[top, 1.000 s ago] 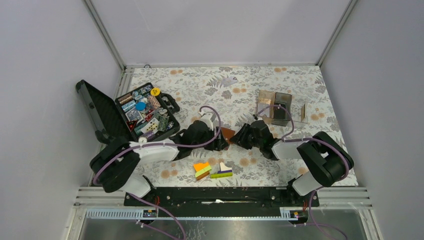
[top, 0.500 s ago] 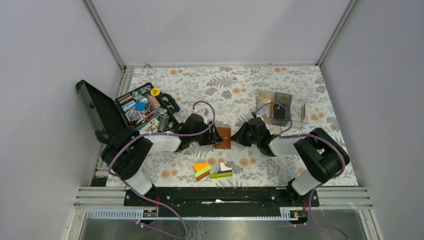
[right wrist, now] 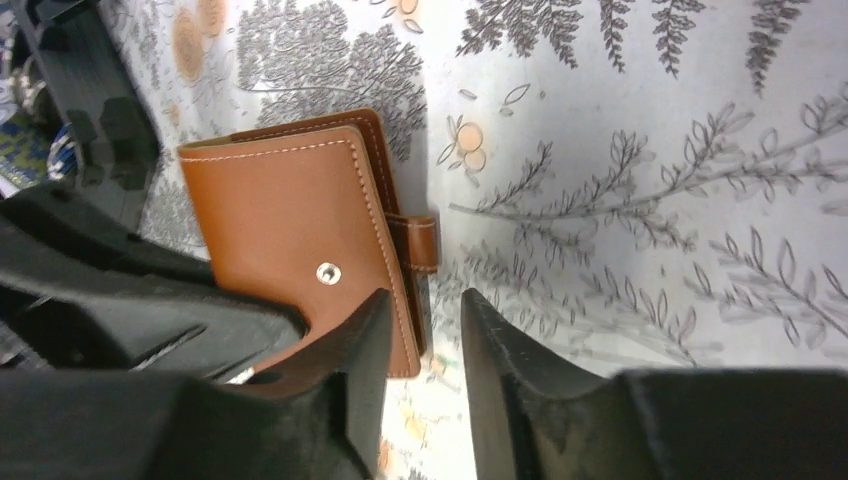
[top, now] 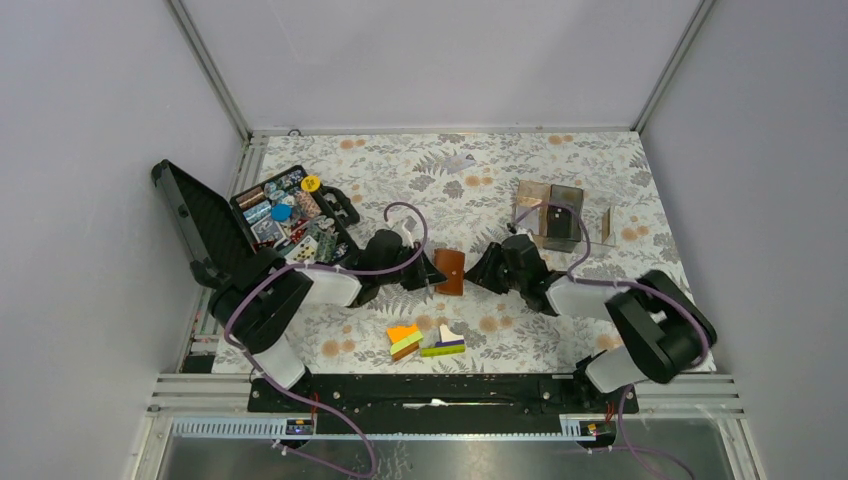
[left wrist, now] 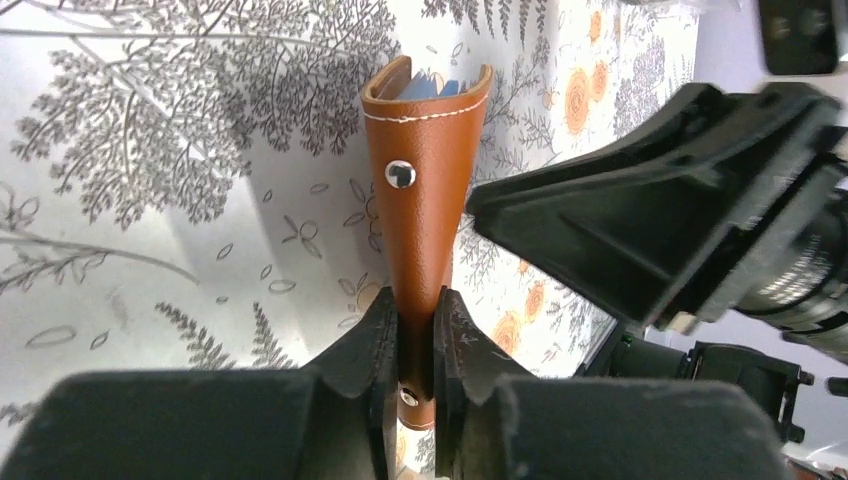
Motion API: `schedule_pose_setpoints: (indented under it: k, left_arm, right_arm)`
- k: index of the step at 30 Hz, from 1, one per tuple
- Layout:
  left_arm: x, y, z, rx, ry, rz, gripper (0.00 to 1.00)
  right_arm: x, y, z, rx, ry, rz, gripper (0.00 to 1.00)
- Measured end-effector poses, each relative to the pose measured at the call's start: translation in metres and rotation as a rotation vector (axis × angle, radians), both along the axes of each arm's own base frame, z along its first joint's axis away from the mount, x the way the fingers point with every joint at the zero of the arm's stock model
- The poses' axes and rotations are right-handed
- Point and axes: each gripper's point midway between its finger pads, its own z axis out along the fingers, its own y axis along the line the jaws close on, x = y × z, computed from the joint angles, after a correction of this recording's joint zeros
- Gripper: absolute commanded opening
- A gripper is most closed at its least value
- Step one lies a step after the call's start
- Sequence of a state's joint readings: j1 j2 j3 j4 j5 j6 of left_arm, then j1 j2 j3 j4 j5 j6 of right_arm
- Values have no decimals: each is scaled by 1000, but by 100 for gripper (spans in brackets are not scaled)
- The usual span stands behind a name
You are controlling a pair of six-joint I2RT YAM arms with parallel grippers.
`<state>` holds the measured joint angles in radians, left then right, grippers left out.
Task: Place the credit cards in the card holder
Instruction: Close the card holder at the center of the board.
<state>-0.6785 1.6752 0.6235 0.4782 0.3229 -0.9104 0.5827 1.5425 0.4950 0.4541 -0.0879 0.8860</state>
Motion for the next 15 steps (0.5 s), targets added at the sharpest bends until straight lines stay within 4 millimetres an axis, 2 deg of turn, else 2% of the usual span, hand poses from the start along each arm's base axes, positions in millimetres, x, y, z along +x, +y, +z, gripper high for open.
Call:
schedule_pose_setpoints:
  k: [3,6,10,13,15]
  left_arm:
    - [-5,11,5,-7,0,3,0]
    - [-8,28,29,-19,-29,8,0]
    - [-10,46,101,-75,-185,-32,0]
    - [-24,54,154,-91,-303,-109,0]
    - [-38,61,189,-100,-388,-165,0]
  right_arm:
    - [-8,-8,24,-18,-52,32,58]
    - [-10,-11,68,-4,-185,74,62]
    - [-17,-13,127,24,-359,145,63]
    - [-26,-10,158,56,-443,206,62]
    - [-35,-5,171,87,-474,264,62]
